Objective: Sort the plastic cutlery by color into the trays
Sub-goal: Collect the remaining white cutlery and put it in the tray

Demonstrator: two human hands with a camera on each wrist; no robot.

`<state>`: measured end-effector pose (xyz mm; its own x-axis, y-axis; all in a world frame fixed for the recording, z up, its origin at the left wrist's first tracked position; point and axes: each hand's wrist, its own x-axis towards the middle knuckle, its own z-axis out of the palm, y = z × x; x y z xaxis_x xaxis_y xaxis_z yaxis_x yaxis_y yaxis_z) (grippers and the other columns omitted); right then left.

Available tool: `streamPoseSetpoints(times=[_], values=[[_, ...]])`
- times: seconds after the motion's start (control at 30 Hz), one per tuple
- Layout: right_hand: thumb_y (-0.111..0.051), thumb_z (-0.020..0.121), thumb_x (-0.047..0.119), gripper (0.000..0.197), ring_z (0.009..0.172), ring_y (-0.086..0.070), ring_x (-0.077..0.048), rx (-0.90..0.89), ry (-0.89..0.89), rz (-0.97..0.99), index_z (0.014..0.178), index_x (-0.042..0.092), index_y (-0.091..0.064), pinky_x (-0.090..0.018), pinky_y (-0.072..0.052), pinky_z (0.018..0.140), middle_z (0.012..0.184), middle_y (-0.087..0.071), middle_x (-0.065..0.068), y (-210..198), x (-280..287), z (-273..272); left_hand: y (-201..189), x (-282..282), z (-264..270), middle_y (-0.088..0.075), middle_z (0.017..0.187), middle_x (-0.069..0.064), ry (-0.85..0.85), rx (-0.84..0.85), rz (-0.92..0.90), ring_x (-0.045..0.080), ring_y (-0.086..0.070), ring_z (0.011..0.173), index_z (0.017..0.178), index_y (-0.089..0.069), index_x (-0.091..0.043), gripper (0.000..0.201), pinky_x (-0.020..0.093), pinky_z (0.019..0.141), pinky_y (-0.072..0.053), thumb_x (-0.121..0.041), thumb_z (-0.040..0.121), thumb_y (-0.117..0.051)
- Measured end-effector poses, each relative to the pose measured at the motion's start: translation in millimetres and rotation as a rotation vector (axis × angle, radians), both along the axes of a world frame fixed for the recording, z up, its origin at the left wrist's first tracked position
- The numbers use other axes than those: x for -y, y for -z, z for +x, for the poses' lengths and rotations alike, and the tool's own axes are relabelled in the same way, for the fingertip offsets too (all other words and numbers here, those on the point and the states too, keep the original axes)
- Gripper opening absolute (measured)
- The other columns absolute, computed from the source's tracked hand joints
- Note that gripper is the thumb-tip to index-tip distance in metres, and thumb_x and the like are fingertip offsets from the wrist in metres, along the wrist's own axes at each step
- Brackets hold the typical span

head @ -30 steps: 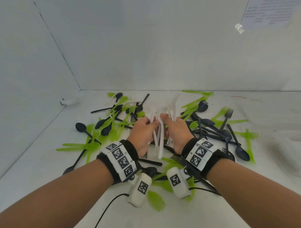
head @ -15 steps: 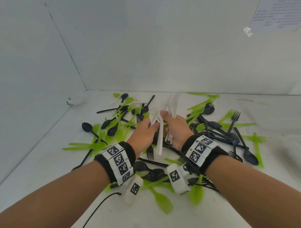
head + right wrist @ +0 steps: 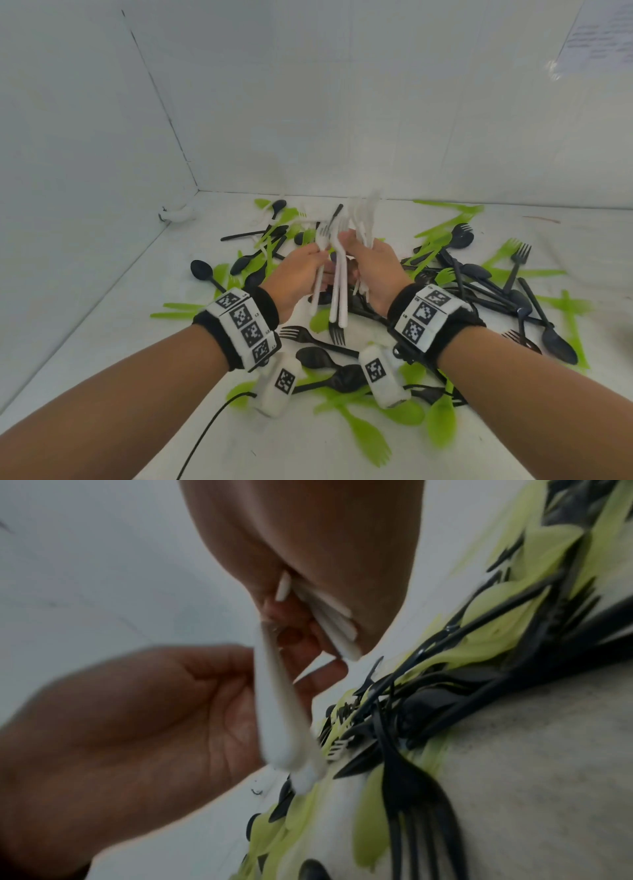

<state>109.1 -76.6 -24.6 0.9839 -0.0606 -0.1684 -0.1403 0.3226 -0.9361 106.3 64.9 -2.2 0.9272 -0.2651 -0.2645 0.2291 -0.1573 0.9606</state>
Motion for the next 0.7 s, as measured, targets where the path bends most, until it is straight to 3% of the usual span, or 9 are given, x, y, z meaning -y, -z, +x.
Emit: streamPoseSetpoints(times=[0.1, 0.2, 0.3, 0.37, 0.43, 0.5, 0.57, 0.7], values=[[-0.058, 0.104, 0.029, 0.029, 0.075, -0.073, -0.023, 0.037, 0.028, -0.086, 0.102, 0.004, -0.074, -0.033, -0.059, 0.065, 0.089, -0.076, -0.013, -4.1, -6.0, -5.1, -4.1, 6.0, -3.4, -0.072, 0.115, 0.015, 0.059, -0.006, -0.019, 0.025, -0.070, 0.101, 0.126, -0.066, -0.016, 0.033, 0.039, 0.099, -0.055, -0.021, 0.106, -0.041], [-0.059, 0.103, 0.035, 0.035, 0.083, -0.075, -0.034, 0.038, 0.012, -0.149, 0.098, 0.004, -0.074, -0.042, -0.063, 0.071, 0.090, -0.076, -0.018, -4.3, -8.2, -8.4, -0.6, 9.9, -6.5, -0.070, 0.103, 0.013, 0.049, -0.067, -0.117, 0.018, -0.065, 0.093, 0.127, -0.064, -0.008, 0.035, 0.041, 0.101, -0.052, -0.024, 0.102, -0.045], [-0.059, 0.103, 0.035, 0.035, 0.088, -0.074, -0.040, 0.026, -0.026, -0.135, 0.104, 0.003, -0.073, -0.048, -0.063, 0.075, 0.094, -0.075, -0.022, -5.6, -9.4, -11.2, -1.1, 15.9, -11.2, -0.068, 0.094, 0.006, 0.051, -0.037, -0.194, 0.017, -0.064, 0.085, 0.116, -0.068, -0.013, 0.028, 0.034, 0.087, -0.057, -0.013, 0.103, -0.043], [-0.057, 0.104, 0.034, 0.033, 0.079, -0.075, -0.034, 0.015, -0.084, -0.097, 0.111, 0.005, -0.071, -0.038, -0.062, 0.064, 0.090, -0.075, -0.018, -7.7, -7.9, -12.2, -0.3, 17.4, -10.0, -0.069, 0.094, 0.009, 0.033, -0.009, -0.199, 0.017, -0.065, 0.080, 0.117, -0.067, -0.009, 0.028, 0.030, 0.076, -0.059, -0.009, 0.103, -0.042], [-0.053, 0.105, 0.036, 0.033, 0.058, -0.063, -0.017, -0.003, -0.090, -0.124, 0.117, 0.009, -0.067, -0.024, -0.049, 0.050, 0.077, -0.068, -0.006, -9.7, -4.5, -12.6, 2.7, 16.9, -4.3, -0.064, 0.080, 0.009, -0.053, -0.028, -0.191, 0.014, -0.062, 0.064, 0.110, -0.063, -0.005, 0.020, 0.028, 0.066, -0.056, -0.010, 0.103, -0.044], [-0.051, 0.104, 0.046, 0.038, 0.053, -0.045, -0.013, -0.042, -0.024, -0.196, 0.123, 0.014, -0.057, -0.024, -0.036, 0.047, 0.083, -0.054, -0.004, -9.8, 2.6, -11.4, 5.5, 18.0, 2.7, -0.048, 0.066, 0.002, -0.124, -0.071, -0.169, 0.011, -0.047, 0.053, 0.105, -0.052, -0.010, 0.007, 0.026, 0.058, -0.045, -0.014, 0.103, -0.047], [-0.052, 0.102, 0.051, 0.037, 0.054, -0.037, -0.013, -0.065, 0.032, -0.234, 0.123, 0.021, -0.049, -0.027, -0.033, 0.049, 0.089, -0.046, -0.005, -8.0, 12.0, -10.0, 7.5, 22.6, 7.0, -0.038, 0.062, -0.003, -0.121, -0.084, -0.133, 0.010, -0.034, 0.052, 0.105, -0.048, -0.013, 0.003, 0.026, 0.054, -0.031, -0.016, 0.103, -0.048], [-0.055, 0.102, 0.029, 0.020, 0.053, -0.045, -0.010, -0.003, 0.105, -0.289, 0.121, 0.023, -0.052, -0.025, -0.037, 0.051, 0.088, -0.057, -0.002, -0.2, 24.8, -13.3, 11.7, 38.9, 3.4, -0.038, 0.062, -0.004, 0.042, -0.098, -0.133, 0.010, -0.033, 0.052, 0.108, -0.053, -0.015, 0.009, 0.026, 0.052, -0.028, -0.019, 0.105, -0.046]])
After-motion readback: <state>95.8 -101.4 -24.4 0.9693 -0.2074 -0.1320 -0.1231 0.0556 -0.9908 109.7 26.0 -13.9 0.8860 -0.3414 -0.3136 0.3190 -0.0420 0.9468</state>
